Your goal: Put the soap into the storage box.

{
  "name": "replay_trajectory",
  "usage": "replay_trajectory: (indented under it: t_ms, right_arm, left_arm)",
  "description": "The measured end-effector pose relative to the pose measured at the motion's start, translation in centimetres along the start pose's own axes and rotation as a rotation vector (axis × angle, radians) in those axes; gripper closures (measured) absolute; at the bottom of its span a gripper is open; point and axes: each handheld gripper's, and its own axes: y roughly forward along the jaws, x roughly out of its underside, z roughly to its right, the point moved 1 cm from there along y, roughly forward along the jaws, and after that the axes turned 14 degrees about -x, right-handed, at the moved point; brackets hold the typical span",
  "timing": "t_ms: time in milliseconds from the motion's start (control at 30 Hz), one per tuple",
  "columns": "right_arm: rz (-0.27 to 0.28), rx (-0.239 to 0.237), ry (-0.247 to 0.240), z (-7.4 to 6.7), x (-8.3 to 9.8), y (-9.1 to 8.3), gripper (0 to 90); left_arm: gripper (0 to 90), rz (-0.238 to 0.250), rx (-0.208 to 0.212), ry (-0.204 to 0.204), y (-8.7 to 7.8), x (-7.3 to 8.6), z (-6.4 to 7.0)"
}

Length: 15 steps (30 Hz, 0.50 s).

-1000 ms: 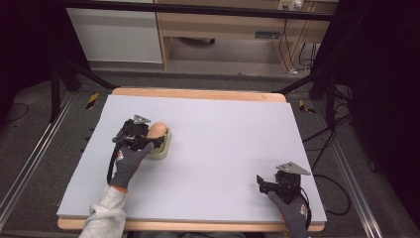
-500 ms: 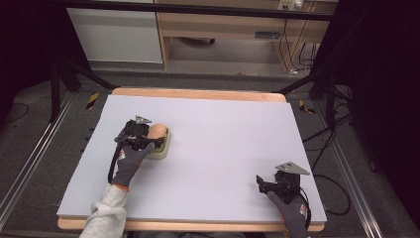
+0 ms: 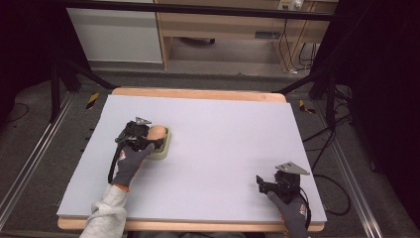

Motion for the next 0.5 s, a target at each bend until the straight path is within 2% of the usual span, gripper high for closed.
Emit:
replay_trajectory:
  t_ms: [500]
  right_arm:
    - [0.000, 0.004, -0.001, -0.01, 0.01, 0.00, 8.6]
  left_arm:
    - [31.9, -0.018, -0.004, 0.008, 0.53, 0.26, 0.18]
